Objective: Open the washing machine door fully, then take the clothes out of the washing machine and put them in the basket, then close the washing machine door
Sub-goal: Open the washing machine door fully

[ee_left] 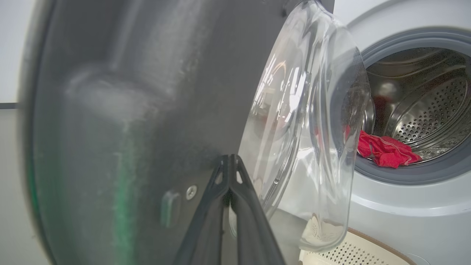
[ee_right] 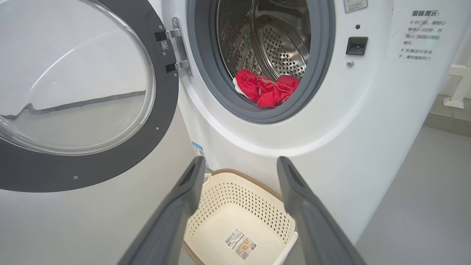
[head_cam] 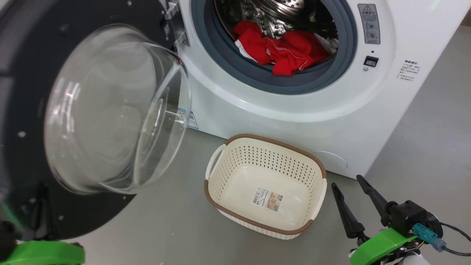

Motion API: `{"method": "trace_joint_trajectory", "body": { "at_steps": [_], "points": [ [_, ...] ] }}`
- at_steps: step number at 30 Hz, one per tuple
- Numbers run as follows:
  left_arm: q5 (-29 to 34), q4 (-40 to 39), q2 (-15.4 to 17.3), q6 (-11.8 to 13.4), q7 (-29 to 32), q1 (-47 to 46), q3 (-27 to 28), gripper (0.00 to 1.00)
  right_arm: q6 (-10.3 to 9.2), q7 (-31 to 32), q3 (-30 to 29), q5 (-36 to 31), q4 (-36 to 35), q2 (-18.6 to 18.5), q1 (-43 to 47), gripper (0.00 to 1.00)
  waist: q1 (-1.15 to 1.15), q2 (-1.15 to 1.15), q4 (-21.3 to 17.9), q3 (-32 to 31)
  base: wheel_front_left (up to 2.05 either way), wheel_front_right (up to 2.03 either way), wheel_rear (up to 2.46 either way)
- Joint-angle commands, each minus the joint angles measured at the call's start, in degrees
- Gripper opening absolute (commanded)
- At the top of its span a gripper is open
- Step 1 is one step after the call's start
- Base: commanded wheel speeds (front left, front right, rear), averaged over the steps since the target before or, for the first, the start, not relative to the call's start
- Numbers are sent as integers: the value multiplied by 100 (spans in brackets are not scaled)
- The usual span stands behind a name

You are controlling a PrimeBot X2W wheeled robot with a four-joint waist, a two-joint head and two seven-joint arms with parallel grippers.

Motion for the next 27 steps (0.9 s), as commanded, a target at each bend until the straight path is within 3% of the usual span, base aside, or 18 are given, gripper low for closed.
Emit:
{"method": "trace_joint_trajectory", "body": {
  "at_steps": [1, 27],
  "points": [
    [79, -39, 289, 20, -35, -290, 385, 0, 36, -53, 156, -55, -138, -59, -188, 100, 0, 0, -37, 53, 0, 0, 0],
    [718, 1806, 1133, -202, -35, -1656, 1925, 0, 36, -54, 268, -150, -138, -119, -517, 100, 0, 0, -335, 616, 0, 0, 0]
  ]
}}
